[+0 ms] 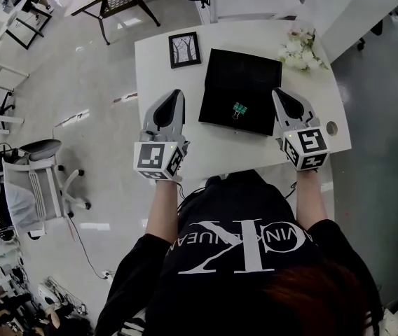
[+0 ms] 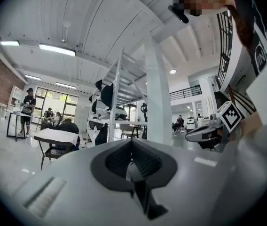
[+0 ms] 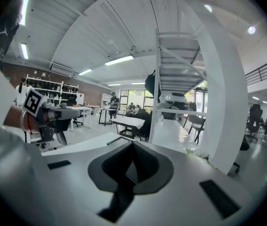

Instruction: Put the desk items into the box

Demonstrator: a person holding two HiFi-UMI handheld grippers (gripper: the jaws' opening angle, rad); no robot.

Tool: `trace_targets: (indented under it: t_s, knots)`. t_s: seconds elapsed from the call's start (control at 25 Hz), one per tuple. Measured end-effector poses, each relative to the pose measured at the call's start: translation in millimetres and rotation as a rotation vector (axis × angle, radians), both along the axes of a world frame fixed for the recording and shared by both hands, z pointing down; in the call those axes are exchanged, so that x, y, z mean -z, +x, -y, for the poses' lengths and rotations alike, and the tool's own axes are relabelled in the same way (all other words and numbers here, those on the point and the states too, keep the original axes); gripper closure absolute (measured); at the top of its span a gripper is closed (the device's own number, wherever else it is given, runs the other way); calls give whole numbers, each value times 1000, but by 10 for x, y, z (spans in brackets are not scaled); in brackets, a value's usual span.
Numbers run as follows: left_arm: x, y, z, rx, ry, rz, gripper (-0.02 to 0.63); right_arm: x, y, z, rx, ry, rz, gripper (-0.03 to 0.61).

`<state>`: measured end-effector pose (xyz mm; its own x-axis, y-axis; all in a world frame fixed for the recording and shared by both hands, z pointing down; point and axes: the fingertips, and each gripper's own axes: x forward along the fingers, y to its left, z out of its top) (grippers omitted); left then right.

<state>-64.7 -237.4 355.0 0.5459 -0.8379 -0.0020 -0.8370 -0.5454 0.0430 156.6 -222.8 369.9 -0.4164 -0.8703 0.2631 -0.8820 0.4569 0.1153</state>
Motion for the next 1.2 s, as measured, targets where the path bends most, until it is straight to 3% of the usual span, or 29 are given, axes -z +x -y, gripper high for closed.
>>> trace_targets:
  t_s: [1.2]
  knots:
    - [29,45,13,-16,6,-8,603,86,41,-33,-16,35,24,565]
